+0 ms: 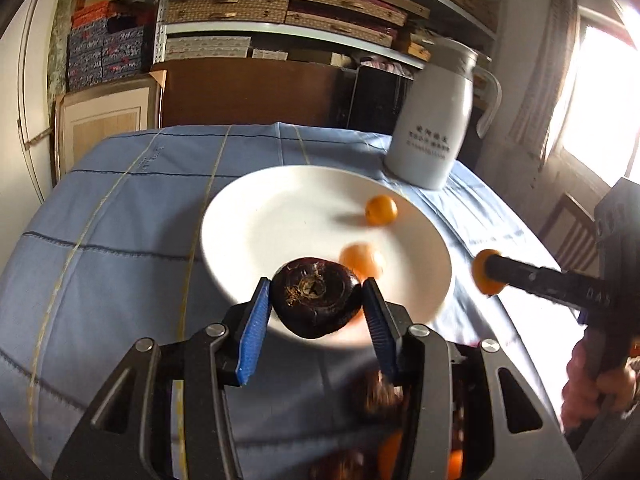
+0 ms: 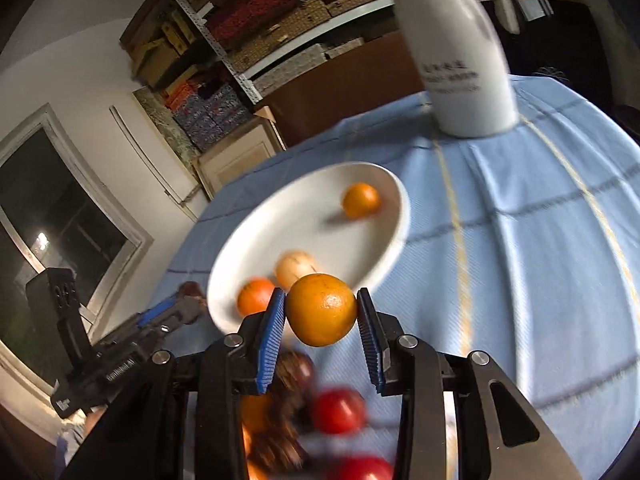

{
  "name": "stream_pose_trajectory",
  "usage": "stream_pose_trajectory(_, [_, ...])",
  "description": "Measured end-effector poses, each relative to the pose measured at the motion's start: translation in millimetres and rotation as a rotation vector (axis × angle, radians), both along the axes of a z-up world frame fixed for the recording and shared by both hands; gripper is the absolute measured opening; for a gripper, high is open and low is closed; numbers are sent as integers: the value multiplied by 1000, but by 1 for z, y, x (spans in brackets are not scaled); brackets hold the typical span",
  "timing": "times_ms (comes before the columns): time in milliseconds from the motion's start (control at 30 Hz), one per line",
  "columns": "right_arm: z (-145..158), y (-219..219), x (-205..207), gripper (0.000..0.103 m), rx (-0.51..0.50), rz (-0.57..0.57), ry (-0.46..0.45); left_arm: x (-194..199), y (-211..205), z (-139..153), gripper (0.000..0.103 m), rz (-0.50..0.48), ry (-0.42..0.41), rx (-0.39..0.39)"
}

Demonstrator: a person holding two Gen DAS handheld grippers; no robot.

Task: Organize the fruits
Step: 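Place both held fruits in the white plate and open both grippers, then grasp another dark brown fruit with the left gripper while the right gripper grasps a red apple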

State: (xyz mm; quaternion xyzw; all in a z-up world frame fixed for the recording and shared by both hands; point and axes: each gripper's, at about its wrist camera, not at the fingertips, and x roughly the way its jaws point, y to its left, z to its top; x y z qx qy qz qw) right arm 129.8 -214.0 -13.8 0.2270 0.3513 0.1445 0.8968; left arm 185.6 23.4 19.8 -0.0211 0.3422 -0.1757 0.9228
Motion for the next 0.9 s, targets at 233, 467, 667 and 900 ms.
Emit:
stream_pose_trajectory(233, [-12,16,38,59,-33,-7,26,32,3,-19,67,12,66,-11])
stream_pose_trajectory(467, [-18,8,20,59,1,0,41,5,3,-11,88,8,13,21])
stream_pose_trajectory(667, [-24,-1,1,61,16,-11,60,-18,7,-19,89,9,24,34])
stream_pose_trajectory(900, [-31,-25,-33,67,89,-61,72,-42,25,-29,90,57,55,34])
